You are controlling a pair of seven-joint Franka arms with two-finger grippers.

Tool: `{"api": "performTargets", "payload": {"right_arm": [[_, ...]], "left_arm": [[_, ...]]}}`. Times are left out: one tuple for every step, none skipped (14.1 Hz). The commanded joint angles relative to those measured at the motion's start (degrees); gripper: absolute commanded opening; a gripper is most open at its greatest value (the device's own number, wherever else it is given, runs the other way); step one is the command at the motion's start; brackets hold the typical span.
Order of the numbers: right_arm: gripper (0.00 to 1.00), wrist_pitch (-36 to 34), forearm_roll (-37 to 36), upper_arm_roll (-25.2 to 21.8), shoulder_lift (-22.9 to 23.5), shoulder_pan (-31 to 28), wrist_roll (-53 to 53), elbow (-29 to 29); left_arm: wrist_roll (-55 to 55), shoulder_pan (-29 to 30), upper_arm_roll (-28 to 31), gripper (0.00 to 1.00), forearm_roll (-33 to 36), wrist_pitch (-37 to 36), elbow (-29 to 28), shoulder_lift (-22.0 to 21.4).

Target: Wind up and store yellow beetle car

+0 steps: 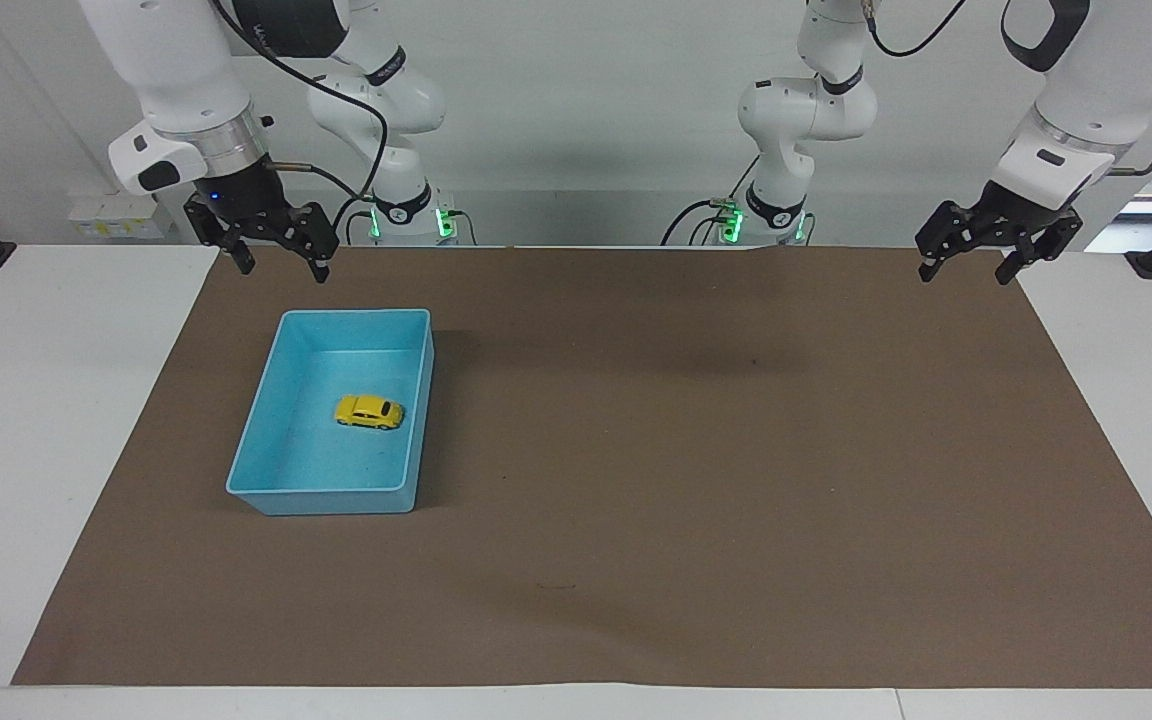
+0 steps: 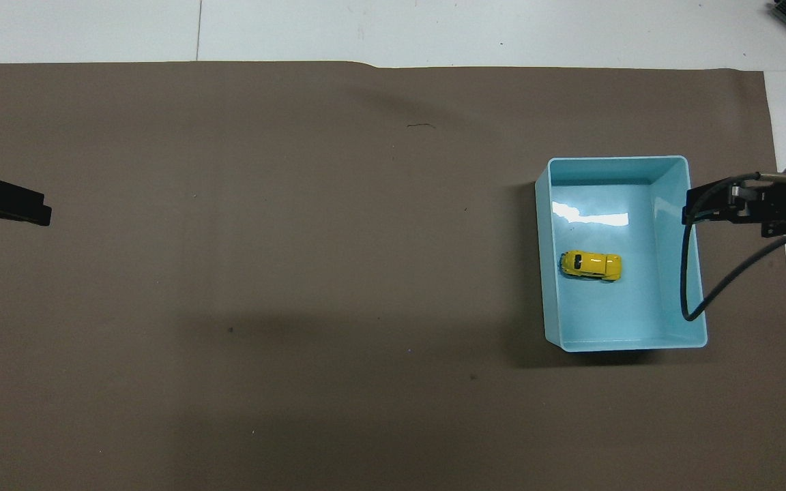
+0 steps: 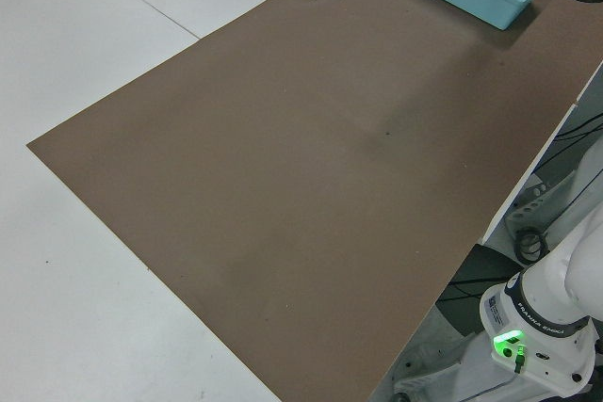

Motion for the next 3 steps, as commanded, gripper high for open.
{"api": "performTargets", "payload": {"right_arm": [[1.0, 0.26, 1.11, 0.35, 0.16, -0.6, 0.81, 0.57], [1.0, 0.26, 1.11, 0.43, 0.16, -0.6, 0.81, 0.57], [1.0, 0.35, 1.11, 0.35, 0.16, -0.6, 0.81, 0.57]], "left_arm": [[-0.12, 0.61, -0.32, 1.0, -0.75, -0.23, -1.27, -1.28], [-0.12, 0.7, -0.32, 1.0, -0.75, -0.23, -1.27, -1.28], [-0.12, 0.7, -0.32, 1.0, -0.75, -0.23, -1.27, -1.28]]}}
